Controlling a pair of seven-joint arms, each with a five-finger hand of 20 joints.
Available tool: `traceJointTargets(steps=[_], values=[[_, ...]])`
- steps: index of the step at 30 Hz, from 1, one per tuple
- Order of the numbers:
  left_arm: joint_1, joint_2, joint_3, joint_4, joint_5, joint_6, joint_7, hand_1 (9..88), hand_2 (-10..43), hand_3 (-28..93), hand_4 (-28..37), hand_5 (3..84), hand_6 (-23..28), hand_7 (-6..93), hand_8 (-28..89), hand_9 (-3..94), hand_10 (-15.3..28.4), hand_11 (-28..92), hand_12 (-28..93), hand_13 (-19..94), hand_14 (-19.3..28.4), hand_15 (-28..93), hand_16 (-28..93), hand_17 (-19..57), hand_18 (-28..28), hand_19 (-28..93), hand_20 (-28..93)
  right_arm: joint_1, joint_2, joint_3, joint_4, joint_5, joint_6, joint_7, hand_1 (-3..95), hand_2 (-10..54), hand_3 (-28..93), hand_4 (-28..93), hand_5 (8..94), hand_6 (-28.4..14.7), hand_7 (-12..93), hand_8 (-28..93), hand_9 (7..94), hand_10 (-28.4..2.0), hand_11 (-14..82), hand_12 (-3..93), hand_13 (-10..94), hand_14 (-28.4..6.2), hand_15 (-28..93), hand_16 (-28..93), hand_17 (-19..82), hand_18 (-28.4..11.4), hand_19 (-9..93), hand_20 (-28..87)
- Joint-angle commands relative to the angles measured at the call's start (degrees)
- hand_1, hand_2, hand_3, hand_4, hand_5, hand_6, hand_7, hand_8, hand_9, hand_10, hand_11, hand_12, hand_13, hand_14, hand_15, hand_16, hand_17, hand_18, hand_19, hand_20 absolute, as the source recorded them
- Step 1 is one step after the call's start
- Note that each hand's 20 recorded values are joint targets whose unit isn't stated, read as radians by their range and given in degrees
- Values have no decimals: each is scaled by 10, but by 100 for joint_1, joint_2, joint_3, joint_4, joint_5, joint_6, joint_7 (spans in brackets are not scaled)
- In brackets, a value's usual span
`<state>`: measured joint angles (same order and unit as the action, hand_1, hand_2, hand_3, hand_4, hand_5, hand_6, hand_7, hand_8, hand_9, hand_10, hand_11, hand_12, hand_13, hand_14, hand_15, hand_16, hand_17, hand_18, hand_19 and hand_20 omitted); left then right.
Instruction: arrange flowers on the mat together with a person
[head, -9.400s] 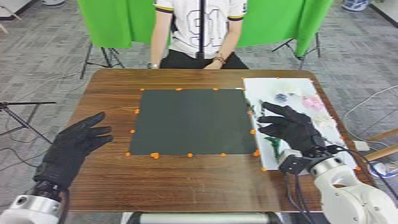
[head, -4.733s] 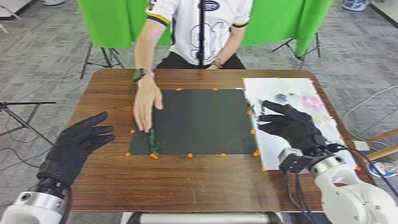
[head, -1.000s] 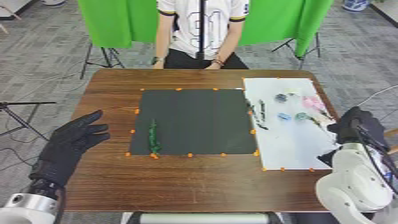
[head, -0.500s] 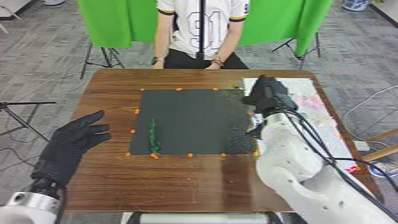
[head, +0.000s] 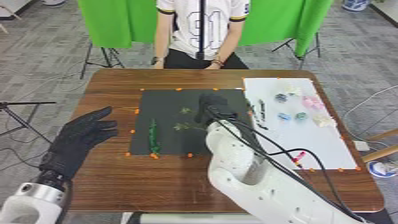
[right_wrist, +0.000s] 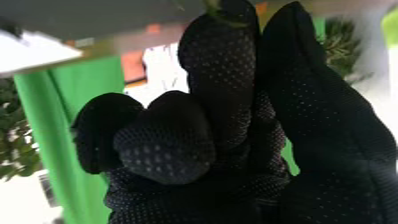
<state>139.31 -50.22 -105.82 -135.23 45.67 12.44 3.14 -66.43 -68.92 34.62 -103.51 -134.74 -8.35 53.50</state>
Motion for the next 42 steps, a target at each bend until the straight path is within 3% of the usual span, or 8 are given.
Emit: traceJointTargets(steps=[1, 10, 14, 18, 26, 33, 37, 42], values=[[-264, 53, 213, 131, 29, -120, -61, 225, 71, 783, -282, 369, 102, 148, -102, 342, 216, 359, 97, 242, 277, 639, -133, -76, 252, 612, 75, 36, -366, -241, 393, -252, -533, 13, 553, -95, 557, -238, 936, -4, 175, 82, 937, -102, 436, 195, 922, -42, 649, 234, 647, -169, 932, 210], [-435, 247, 394, 179, 5, -66, -16, 225, 69, 787, -279, 369, 102, 148, -102, 342, 216, 359, 97, 242, 277, 640, -133, -76, 252, 612, 76, 312, -522, -480, 617, -282, -799, 339, 511, -91, 594, -236, 937, 5, 214, 18, 937, -103, 463, 176, 936, -40, 665, 213, 670, -173, 932, 244], [-436, 251, 434, 175, 14, -48, 0, 226, 67, 789, -277, 369, 102, 149, -102, 343, 216, 359, 97, 242, 276, 639, -133, -76, 252, 610, 76, 334, -594, -466, 630, -191, -949, 368, 493, -59, 602, -219, 937, 8, 270, -128, 937, -100, 503, 157, 937, -39, 697, 182, 692, -172, 932, 265], [-445, 294, 468, 186, -7, -52, 6, 227, 66, 791, -273, 369, 101, 149, -103, 342, 215, 359, 96, 242, 275, 639, -133, -77, 252, 610, 76, 310, -608, -430, 566, -90, -976, 453, 482, -14, 564, -213, 937, 11, 288, -142, 937, -97, 517, 150, 937, -35, 712, 171, 713, -163, 932, 265], [-200, 271, 303, 119, -39, 14, 72, 231, 66, 789, -267, 368, 100, 151, -103, 343, 215, 360, 97, 243, 276, 640, -133, -76, 252, 610, 78, 376, -477, -425, 299, 306, -1074, 568, 408, -9, 576, -190, 937, -2, 246, -148, 937, -99, 490, 150, 937, -29, 702, 165, 717, -153, 932, 251], [244, 162, 54, -16, -45, 126, 212, 232, 65, 788, -266, 369, 101, 150, -104, 343, 215, 359, 97, 243, 276, 640, -133, -77, 252, 609, 78, -91, -118, 58, -602, 85, -910, 70, 373, 4, 554, -182, 931, -13, 177, -126, 937, -107, 450, 161, 937, -31, 670, 187, 703, -156, 932, 236], [202, 121, 62, 3, -35, 37, 182, 232, 65, 789, -266, 369, 101, 150, -103, 343, 215, 358, 97, 243, 276, 640, -133, -77, 253, 610, 79, -445, 236, 365, -1035, 203, -671, 61, 342, 30, 537, -175, 902, -22, 152, -117, 937, -112, 429, 170, 937, -33, 656, 200, 695, -158, 932, 233], [296, 167, 86, -11, -44, 117, 313, 232, 65, 788, -268, 369, 101, 150, -103, 343, 215, 359, 97, 243, 276, 639, -133, -77, 252, 609, 79, -1014, 558, 808, -1302, 705, -1012, 144, 305, 62, 525, -166, 869, -37, 135, -112, 937, -123, 409, 175, 937, -37, 643, 214, 686, -166, 932, 234]])
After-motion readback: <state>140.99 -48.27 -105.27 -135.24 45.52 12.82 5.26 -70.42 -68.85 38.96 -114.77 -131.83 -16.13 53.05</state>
